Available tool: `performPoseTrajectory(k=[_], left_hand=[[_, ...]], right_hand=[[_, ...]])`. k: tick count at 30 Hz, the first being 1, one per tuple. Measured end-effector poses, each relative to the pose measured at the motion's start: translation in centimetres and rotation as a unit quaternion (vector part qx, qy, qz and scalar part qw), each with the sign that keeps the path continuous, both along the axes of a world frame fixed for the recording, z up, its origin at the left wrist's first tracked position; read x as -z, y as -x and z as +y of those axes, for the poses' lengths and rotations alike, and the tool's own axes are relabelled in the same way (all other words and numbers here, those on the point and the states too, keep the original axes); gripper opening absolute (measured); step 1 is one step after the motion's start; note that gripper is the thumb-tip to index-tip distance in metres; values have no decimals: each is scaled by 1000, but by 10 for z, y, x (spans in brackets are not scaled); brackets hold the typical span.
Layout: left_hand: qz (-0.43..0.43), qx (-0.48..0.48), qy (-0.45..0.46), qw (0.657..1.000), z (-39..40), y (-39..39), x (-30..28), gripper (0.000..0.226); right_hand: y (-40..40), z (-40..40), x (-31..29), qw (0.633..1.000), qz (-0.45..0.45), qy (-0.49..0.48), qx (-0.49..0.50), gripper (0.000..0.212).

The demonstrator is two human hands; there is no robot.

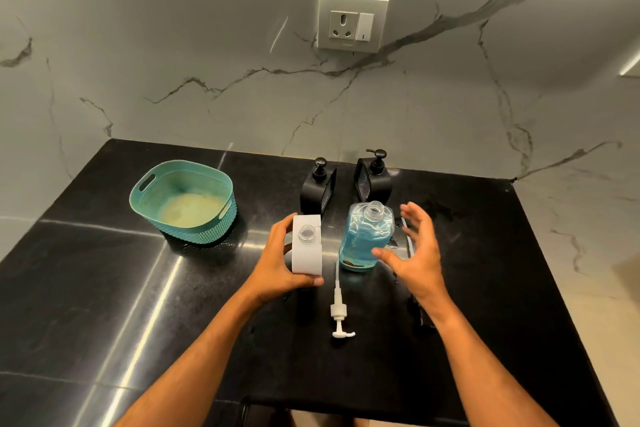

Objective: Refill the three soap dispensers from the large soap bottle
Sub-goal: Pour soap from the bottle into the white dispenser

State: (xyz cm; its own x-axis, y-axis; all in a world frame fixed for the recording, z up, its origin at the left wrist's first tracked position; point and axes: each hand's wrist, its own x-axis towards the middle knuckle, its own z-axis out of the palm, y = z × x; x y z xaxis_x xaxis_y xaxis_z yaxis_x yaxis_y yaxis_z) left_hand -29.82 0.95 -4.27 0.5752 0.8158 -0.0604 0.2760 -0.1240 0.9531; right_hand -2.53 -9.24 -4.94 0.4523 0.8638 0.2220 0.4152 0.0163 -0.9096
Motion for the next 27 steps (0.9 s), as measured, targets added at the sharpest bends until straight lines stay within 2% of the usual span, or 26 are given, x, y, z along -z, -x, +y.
performPoseTrajectory(k=[4, 8, 18, 24, 27], left_hand=[[3, -2, -10, 1000, -3, -5, -4, 122], [3, 0, -18, 1000, -2, -7, -6, 122], [7, -7, -30, 1000, 4, -10, -11, 126], [5, -17, -48, 999, 6, -15, -11, 119], [6, -18, -54, 998, 7, -19, -14, 118]], right_hand=[[-7, 18, 6, 993, 41, 58, -90, 105], [-5, 28, 13, 990, 46, 70, -116, 98], [8, 33, 15, 995, 63, 37, -70, 88], [18, 33, 13, 999, 37, 11, -25, 79], [20, 34, 16, 999, 52, -2, -14, 75]])
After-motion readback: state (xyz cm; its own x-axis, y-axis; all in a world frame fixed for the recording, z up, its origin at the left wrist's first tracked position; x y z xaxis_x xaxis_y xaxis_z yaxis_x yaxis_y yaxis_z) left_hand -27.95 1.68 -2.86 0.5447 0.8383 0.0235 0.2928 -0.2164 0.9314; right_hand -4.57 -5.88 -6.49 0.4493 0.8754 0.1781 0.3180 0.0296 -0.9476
